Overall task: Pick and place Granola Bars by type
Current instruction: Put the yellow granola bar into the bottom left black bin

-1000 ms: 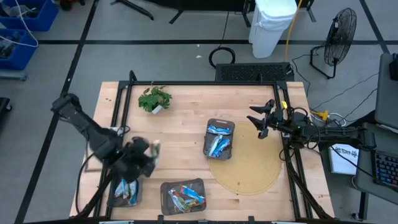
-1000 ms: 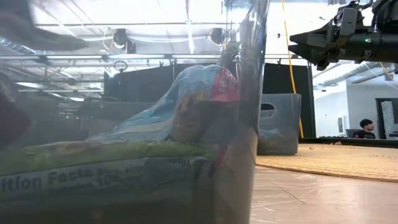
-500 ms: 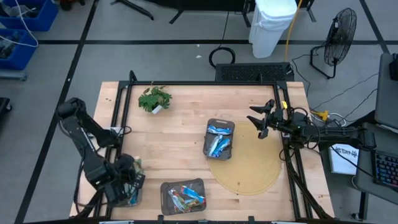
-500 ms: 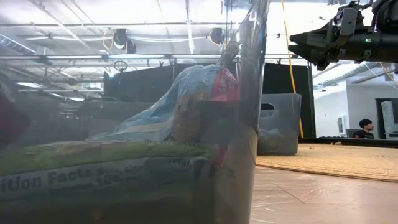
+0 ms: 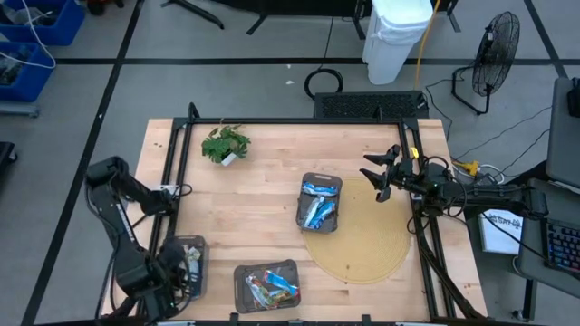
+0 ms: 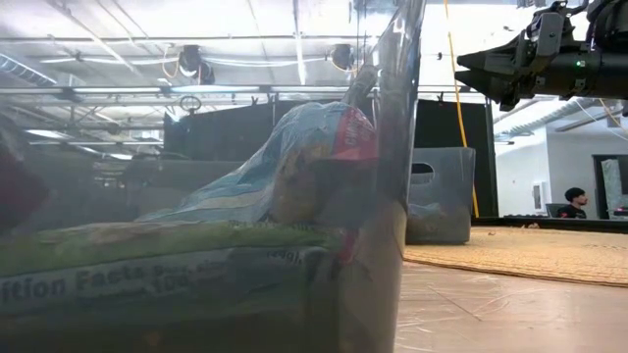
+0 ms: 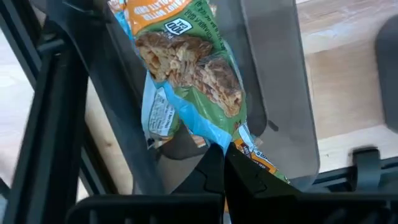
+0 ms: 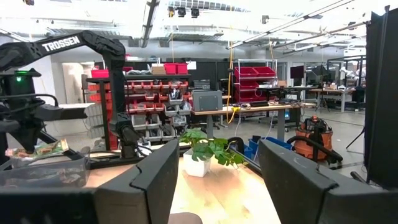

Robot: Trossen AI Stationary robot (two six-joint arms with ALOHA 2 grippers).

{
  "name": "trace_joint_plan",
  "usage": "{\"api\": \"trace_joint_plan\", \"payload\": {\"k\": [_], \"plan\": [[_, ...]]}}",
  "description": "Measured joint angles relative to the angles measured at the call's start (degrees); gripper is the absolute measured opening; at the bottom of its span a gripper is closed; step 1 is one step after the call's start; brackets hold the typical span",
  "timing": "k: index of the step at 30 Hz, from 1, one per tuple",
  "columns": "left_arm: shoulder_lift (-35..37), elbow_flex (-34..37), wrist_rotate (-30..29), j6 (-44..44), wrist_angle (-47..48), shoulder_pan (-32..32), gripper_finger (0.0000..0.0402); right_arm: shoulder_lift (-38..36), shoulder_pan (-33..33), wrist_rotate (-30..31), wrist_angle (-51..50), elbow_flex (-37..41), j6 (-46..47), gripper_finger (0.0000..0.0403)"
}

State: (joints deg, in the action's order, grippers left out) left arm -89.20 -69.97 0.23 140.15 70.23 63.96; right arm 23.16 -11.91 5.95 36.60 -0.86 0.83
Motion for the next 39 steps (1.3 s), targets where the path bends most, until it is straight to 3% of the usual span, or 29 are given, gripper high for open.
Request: {"api": "trace_joint_plan", "payload": {"k": [27, 39], "plan": [[-0.9, 0.0, 1.2, -0.1, 0.6, -0.6, 0.0001, 0.0, 0.0, 0.0, 0.0, 0.0, 0.0, 0.021], [-2.7, 0.1, -2.0, -1.7, -0.2, -0.6, 0.0001, 0.0, 0.0, 0.0, 0.0, 0.0, 0.0, 0.021]]}}
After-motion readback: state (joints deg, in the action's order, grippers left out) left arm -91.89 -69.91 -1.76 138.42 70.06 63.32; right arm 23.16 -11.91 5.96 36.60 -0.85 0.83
